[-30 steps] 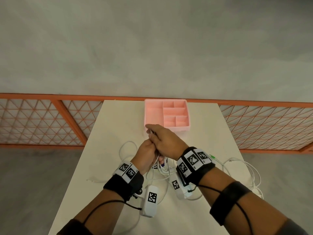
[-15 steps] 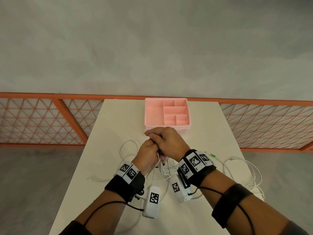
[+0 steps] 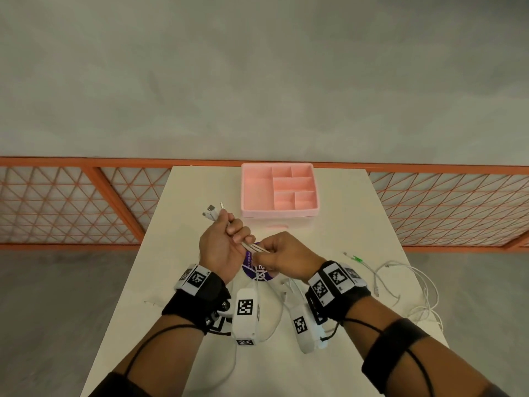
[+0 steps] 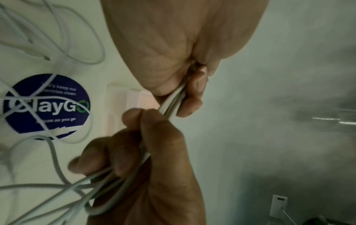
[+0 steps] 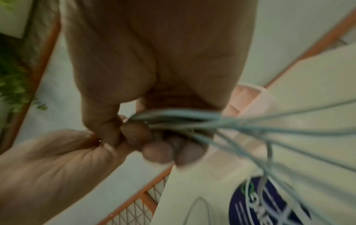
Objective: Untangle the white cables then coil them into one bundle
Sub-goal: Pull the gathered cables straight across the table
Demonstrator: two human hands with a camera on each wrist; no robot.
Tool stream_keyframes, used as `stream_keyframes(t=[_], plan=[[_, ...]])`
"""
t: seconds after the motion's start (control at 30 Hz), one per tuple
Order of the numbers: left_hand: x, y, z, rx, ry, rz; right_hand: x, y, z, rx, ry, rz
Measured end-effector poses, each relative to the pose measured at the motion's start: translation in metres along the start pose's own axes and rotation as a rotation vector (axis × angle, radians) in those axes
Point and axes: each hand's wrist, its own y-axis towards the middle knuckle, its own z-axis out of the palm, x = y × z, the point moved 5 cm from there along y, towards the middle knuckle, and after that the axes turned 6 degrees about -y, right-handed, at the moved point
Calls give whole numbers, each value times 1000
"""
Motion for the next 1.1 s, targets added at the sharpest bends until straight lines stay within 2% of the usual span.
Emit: stream_keyframes(t=[0.13, 0.27, 0.4, 0.53, 0.6, 0.7, 0.77, 0.83, 0.9, 0.93, 1.0, 1.1], plan=[[-11, 3, 8, -32, 56, 64, 2, 0, -9, 101, -171, -2], [-24, 5, 22, -11, 151, 115, -21, -2, -43, -3, -488, 7], [-48, 9, 15, -8, 201, 173, -84, -26, -96, -75, -794, 231], [-80, 17, -10, -74, 148, 184, -148, -75, -148, -174, -748, 448], [-83, 20, -20, -110, 132, 187, -159, -93, -166, -206, -742, 497], [-68, 21, -25, -140, 122, 169, -168, -117, -201, -259, -851, 555], [-52, 19, -24, -128, 158, 129, -164, -133, -231, -359, -919, 598], [-32, 14, -21, -102, 249, 69, -149, -150, -261, -565, -1016, 602], [-10, 9, -18, -75, 393, -1, -127, -165, -279, -811, -1137, 529], [-1, 6, -18, -58, 464, -37, -121, -168, -281, -869, -1178, 514], [12, 1, -21, -35, 561, -104, -127, -168, -273, -808, -1242, 608], [21, -6, -33, -67, 596, -148, -191, -167, -250, -589, -1250, 863]])
